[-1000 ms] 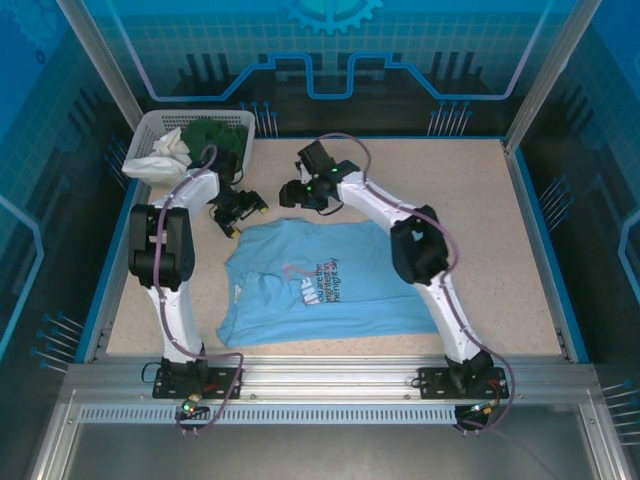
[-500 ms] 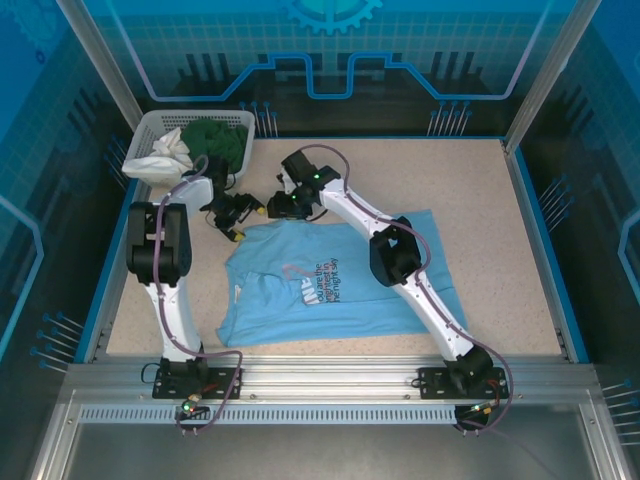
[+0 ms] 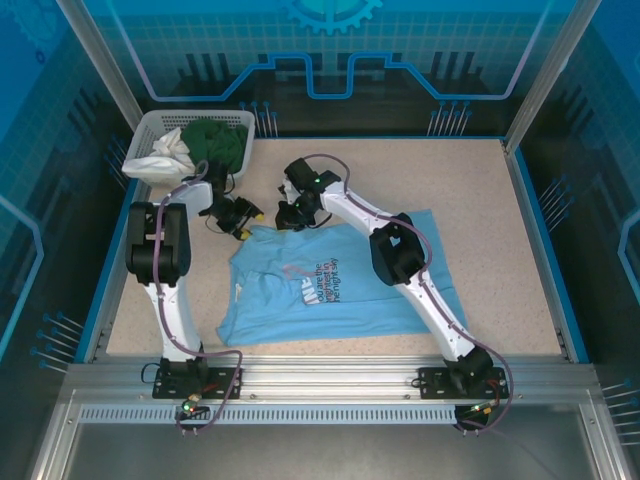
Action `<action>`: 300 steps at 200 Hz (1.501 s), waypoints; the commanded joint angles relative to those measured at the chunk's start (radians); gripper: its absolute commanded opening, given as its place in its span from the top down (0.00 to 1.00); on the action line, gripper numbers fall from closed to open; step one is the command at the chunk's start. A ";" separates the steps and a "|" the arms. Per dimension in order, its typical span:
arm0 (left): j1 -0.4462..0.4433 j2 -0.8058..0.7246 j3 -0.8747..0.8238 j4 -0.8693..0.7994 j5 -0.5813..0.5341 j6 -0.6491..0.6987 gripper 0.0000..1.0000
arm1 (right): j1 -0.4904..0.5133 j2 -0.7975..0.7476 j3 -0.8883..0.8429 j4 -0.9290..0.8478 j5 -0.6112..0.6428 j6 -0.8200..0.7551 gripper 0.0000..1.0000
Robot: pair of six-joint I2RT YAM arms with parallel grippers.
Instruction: Fold and stack the t-shirts
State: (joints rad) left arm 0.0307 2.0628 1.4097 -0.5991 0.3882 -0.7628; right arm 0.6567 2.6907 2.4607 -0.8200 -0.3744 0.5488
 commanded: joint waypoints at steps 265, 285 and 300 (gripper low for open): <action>-0.225 -0.337 -0.188 -0.253 -0.072 0.248 0.30 | 0.316 -0.884 -1.168 0.495 0.416 -0.276 0.52; -0.257 -0.303 -0.174 -0.278 -0.071 0.286 0.31 | 0.245 -0.917 -1.165 0.491 0.358 -0.175 0.52; -0.288 -0.316 -0.185 -0.295 -0.065 0.330 0.32 | 0.184 -0.927 -1.164 0.487 0.316 -0.103 0.52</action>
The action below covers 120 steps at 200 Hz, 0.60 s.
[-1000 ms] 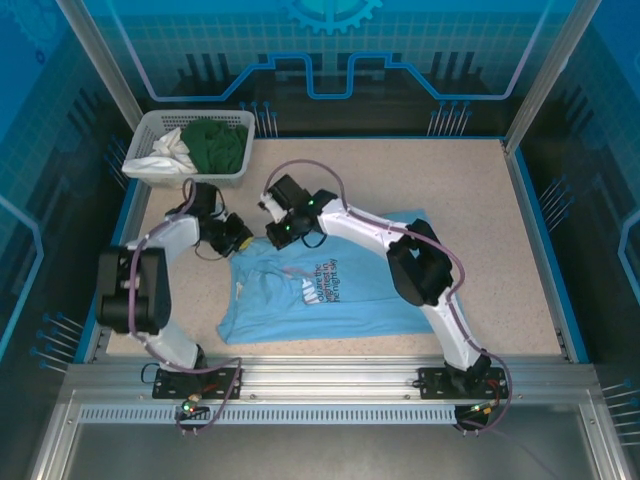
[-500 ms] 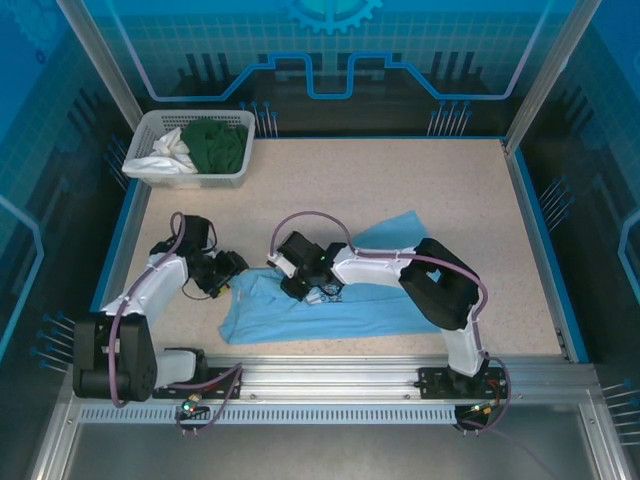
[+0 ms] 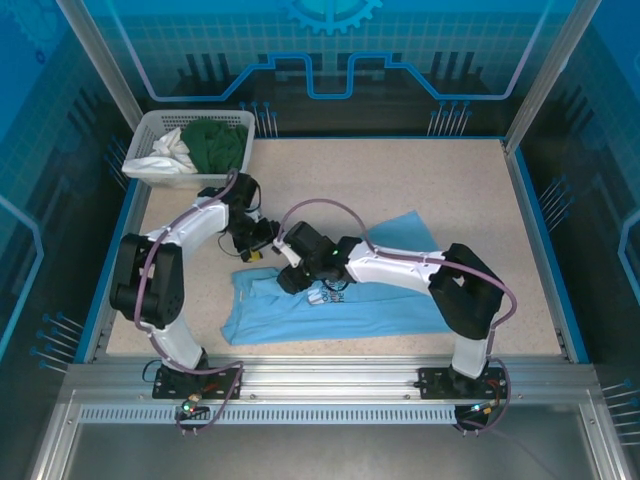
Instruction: Fold and stack the t-shirts
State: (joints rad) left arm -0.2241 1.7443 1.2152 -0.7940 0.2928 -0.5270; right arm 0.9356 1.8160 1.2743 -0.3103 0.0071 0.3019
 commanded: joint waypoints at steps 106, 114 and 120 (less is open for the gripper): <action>-0.218 -0.199 -0.281 -0.046 0.050 0.177 0.46 | -0.207 0.304 0.446 -0.382 -0.358 0.307 0.60; -0.235 -0.221 -0.297 -0.044 0.024 0.176 0.46 | -0.199 0.329 0.473 -0.405 -0.376 0.302 0.60; -0.245 -0.234 -0.306 -0.044 0.013 0.172 0.46 | -0.193 0.347 0.494 -0.425 -0.394 0.294 0.61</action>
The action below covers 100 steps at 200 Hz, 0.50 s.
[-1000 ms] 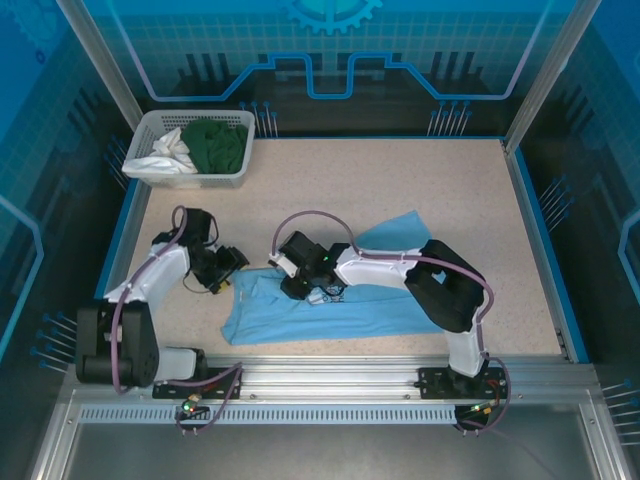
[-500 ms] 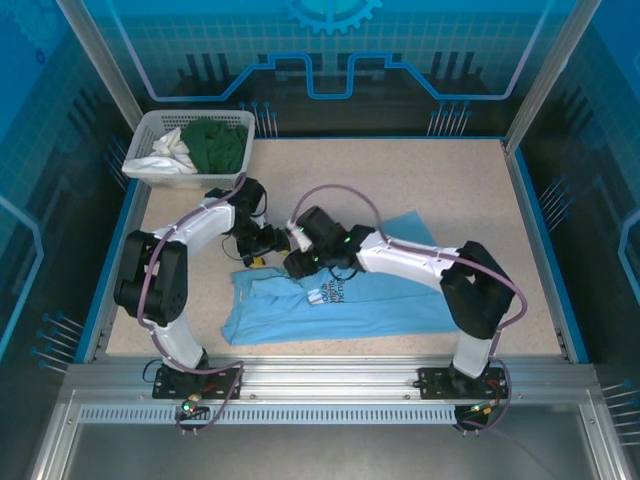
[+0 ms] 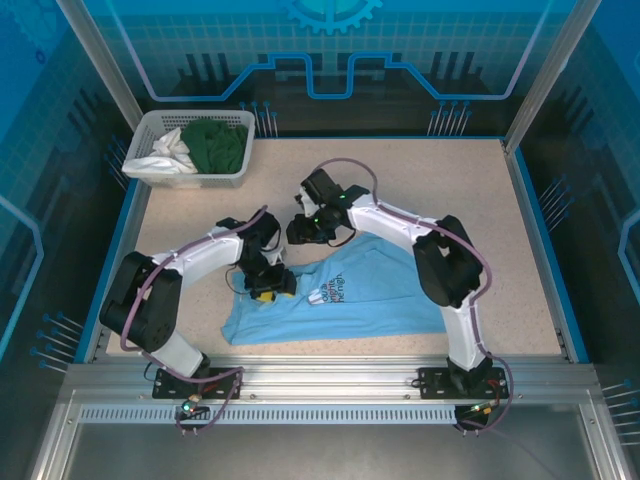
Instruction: Fold and stack the t-shirts
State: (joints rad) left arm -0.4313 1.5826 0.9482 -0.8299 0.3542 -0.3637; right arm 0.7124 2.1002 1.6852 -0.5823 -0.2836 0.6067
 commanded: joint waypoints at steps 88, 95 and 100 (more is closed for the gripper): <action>0.229 -0.302 -0.059 -0.048 -0.208 -0.380 0.40 | 0.078 0.029 -0.040 -0.195 -0.123 -0.089 0.66; 0.251 -0.305 -0.065 -0.044 -0.187 -0.391 0.40 | 0.081 0.027 -0.045 -0.190 -0.121 -0.087 0.66; 0.262 -0.300 -0.068 -0.044 -0.176 -0.398 0.40 | 0.082 0.025 -0.046 -0.187 -0.118 -0.088 0.66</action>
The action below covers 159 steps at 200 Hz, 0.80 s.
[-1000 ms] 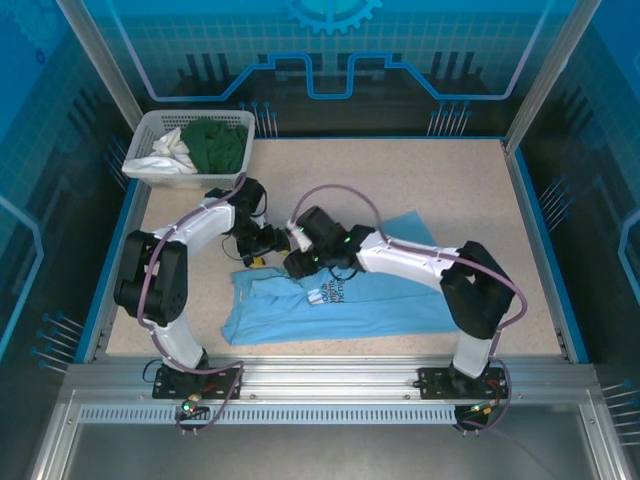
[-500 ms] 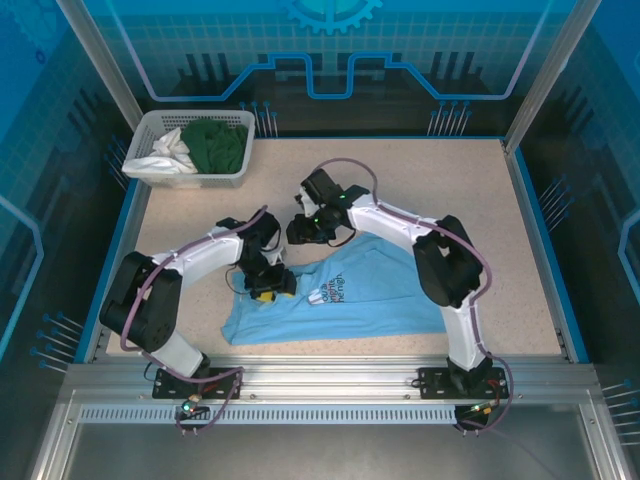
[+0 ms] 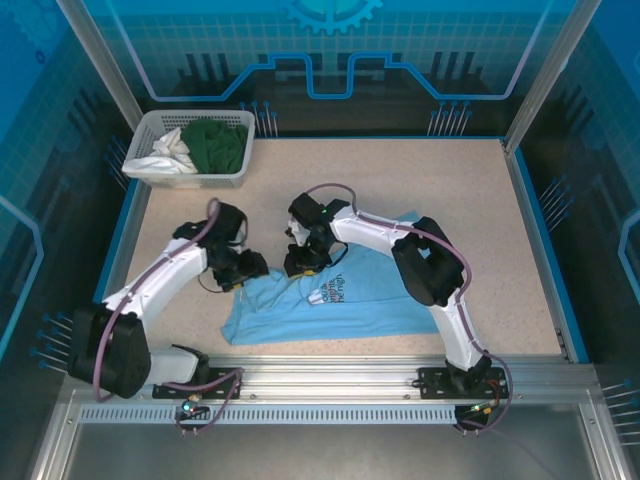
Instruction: Fold and stack the t-shirts
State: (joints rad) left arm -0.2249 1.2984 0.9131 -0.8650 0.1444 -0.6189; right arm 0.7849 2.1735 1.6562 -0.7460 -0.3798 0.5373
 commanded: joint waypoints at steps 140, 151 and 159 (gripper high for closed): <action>0.157 0.214 -0.119 0.268 0.178 -0.254 0.58 | 0.011 -0.050 -0.006 -0.009 -0.005 -0.028 0.67; 0.157 0.217 -0.116 0.265 0.176 -0.246 0.62 | 0.011 -0.049 -0.007 -0.008 -0.005 -0.028 0.67; 0.158 0.219 -0.115 0.262 0.176 -0.238 0.67 | 0.011 -0.050 -0.008 -0.007 -0.005 -0.026 0.67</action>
State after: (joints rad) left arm -0.0738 1.5066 0.7944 -0.6182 0.2947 -0.8677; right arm 0.7876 2.1635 1.6417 -0.7429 -0.3756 0.5224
